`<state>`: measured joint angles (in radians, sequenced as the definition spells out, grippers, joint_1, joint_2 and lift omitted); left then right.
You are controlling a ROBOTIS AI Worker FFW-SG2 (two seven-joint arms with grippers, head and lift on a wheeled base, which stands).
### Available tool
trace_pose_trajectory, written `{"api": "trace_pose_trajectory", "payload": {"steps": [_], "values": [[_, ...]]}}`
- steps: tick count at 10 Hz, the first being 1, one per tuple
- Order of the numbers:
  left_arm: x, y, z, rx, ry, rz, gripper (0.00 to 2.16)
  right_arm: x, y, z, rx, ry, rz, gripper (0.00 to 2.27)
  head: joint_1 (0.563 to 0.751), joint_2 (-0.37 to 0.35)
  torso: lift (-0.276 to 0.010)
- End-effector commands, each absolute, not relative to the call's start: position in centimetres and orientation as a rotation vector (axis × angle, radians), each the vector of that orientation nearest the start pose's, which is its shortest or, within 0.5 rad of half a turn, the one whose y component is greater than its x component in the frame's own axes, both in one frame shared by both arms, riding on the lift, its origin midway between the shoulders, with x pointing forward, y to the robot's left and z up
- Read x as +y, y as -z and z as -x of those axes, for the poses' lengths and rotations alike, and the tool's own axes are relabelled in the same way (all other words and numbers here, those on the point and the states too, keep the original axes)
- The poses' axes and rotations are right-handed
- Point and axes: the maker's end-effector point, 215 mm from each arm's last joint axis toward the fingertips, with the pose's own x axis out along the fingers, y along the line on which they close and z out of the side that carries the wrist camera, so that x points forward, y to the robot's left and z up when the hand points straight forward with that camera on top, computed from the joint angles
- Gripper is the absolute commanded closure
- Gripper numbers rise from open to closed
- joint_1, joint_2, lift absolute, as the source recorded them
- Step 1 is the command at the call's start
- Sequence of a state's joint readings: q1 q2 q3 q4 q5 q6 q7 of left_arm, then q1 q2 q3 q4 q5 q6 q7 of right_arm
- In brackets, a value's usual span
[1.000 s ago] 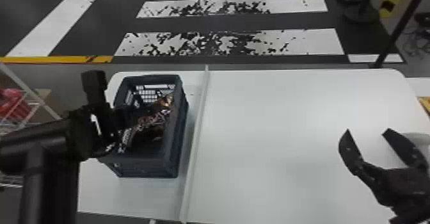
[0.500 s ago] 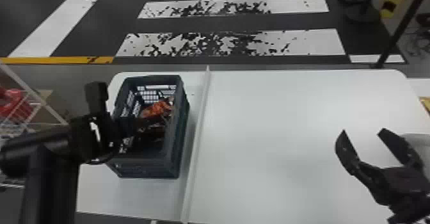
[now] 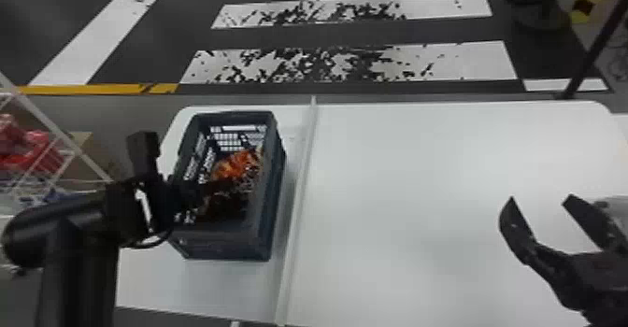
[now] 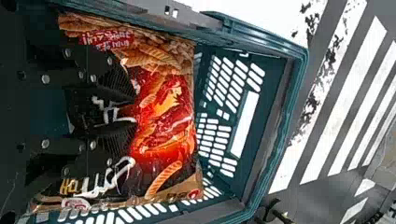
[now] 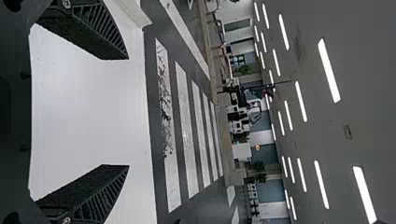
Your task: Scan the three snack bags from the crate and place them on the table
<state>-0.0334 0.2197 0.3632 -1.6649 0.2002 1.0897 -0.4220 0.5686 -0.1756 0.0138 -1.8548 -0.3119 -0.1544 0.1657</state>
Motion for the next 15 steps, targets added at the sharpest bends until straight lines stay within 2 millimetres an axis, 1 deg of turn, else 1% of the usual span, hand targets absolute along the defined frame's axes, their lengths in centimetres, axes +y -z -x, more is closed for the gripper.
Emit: {"api": "trace_pose_trajectory", "payload": {"steps": [1,2,3,4,6,8,9,10,11,12,14,15], "values": [[38.0,49.9,-48.0,0.822,0.073,0.337,2.13,-22.4,41.8,-39.9,0.129,-0.190,-0.176,0.05,0.695,0.188,-0.062],[38.6,49.2,-47.7,0.797,0.063,0.339,2.13,-22.4,41.6,-39.7,0.128,-0.190,-0.178,0.06,0.695,0.194,-0.062],[38.3,48.4,-47.7,0.771,0.074,0.338,2.13,-22.3,41.6,-39.5,0.129,-0.190,-0.180,0.06,0.695,0.199,-0.062],[38.4,47.9,-47.2,0.758,0.066,0.327,2.13,-22.2,41.5,-39.2,0.129,-0.190,-0.180,0.06,0.695,0.204,-0.062],[38.0,45.5,-46.4,0.700,0.064,0.295,2.13,-22.6,41.3,-38.7,0.129,-0.183,-0.180,0.07,0.695,0.207,-0.062],[38.3,42.4,-46.0,0.613,0.044,0.239,2.13,-22.9,41.0,-38.0,0.123,-0.178,-0.178,0.07,0.695,0.205,-0.062],[38.3,41.8,-45.7,0.599,0.032,0.235,2.13,-23.3,41.2,-37.6,0.127,-0.171,-0.176,0.07,0.695,0.207,-0.062],[38.8,41.8,-45.3,0.600,0.001,0.215,2.13,-23.5,40.9,-37.3,0.114,-0.167,-0.179,0.07,0.695,0.205,-0.062],[38.8,41.4,-45.3,0.573,-0.004,0.212,2.13,-23.6,40.8,-37.2,0.114,-0.165,-0.178,0.07,0.695,0.209,-0.062],[38.3,41.0,-45.1,0.560,0.007,0.217,2.13,-23.7,40.5,-37.0,0.109,-0.164,-0.176,0.07,0.695,0.210,-0.062],[37.0,38.7,-44.9,0.520,0.032,0.206,2.13,-23.7,40.1,-36.9,0.104,-0.164,-0.177,0.07,0.695,0.198,-0.062],[36.5,37.3,-44.9,0.493,0.044,0.202,2.13,-23.8,39.8,-36.9,0.098,-0.165,-0.175,0.07,0.695,0.189,-0.062]]}}
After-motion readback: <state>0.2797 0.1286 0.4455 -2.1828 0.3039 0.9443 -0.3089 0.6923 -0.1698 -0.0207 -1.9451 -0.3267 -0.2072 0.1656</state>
